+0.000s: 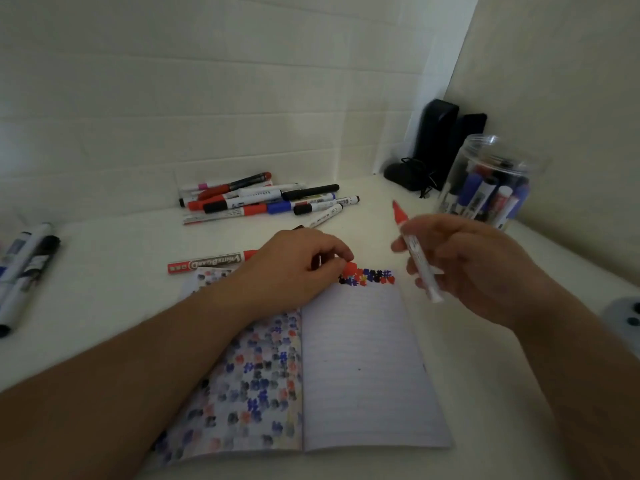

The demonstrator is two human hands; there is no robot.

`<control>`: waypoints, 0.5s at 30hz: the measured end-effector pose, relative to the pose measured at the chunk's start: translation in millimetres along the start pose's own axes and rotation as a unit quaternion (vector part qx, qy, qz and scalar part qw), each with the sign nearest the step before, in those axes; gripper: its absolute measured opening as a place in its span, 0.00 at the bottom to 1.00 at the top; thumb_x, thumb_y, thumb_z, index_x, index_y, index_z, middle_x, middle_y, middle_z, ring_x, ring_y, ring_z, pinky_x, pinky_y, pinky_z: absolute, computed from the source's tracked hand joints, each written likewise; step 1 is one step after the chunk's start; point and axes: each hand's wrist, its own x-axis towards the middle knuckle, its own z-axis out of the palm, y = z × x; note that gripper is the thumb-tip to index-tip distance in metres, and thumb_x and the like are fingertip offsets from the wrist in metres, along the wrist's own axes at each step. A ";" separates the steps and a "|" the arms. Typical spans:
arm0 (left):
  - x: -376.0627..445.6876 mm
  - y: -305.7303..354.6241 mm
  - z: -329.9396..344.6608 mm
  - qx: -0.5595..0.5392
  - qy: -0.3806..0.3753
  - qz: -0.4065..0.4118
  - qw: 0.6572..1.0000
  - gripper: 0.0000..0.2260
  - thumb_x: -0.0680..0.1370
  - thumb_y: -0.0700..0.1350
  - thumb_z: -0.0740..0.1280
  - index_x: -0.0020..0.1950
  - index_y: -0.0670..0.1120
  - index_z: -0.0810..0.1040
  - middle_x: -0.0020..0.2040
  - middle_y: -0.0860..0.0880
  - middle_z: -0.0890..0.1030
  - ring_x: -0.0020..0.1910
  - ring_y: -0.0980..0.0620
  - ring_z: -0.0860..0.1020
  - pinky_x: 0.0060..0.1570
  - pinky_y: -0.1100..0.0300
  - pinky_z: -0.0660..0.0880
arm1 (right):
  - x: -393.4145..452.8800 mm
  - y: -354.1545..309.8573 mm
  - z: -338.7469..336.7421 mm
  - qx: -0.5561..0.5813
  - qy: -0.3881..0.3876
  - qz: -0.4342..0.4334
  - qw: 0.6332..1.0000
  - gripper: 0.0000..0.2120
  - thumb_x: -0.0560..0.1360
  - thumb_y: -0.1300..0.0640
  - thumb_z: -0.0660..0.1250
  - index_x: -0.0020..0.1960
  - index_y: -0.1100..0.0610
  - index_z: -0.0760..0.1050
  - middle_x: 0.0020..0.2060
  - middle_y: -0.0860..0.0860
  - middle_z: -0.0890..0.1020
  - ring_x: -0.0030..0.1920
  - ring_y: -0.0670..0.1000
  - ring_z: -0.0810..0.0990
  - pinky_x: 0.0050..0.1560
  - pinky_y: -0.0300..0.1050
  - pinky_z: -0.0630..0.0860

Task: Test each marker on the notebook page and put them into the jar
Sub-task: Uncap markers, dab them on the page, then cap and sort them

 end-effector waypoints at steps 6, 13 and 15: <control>1.4 1.7 1.0 0.065 -0.067 0.019 0.995 0.11 0.81 0.54 0.66 0.63 0.61 0.79 0.48 0.65 0.75 0.50 0.65 0.75 0.51 0.67 0.71 | 11.7 15.8 -4.3 0.164 -0.077 -0.075 0.981 0.10 0.74 0.57 0.77 0.54 0.54 0.81 0.42 0.55 0.78 0.37 0.50 0.76 0.36 0.40 0.74; 2.0 1.6 1.1 0.069 -0.070 0.026 0.995 0.10 0.78 0.55 0.69 0.59 0.59 0.80 0.50 0.61 0.79 0.47 0.64 0.76 0.48 0.68 0.73 | 21.1 27.6 20.0 0.005 0.047 -0.032 0.998 0.11 0.80 0.67 0.64 0.41 0.57 0.68 0.24 0.51 0.68 0.23 0.48 0.62 0.22 0.38 0.61; 2.6 1.9 1.3 0.067 -0.068 0.026 0.995 0.09 0.78 0.55 0.70 0.58 0.59 0.81 0.50 0.62 0.80 0.49 0.64 0.76 0.50 0.68 0.73 | 21.1 28.5 24.7 -0.039 0.076 -0.024 0.996 0.11 0.80 0.66 0.66 0.41 0.58 0.69 0.25 0.51 0.70 0.24 0.47 0.64 0.23 0.37 0.64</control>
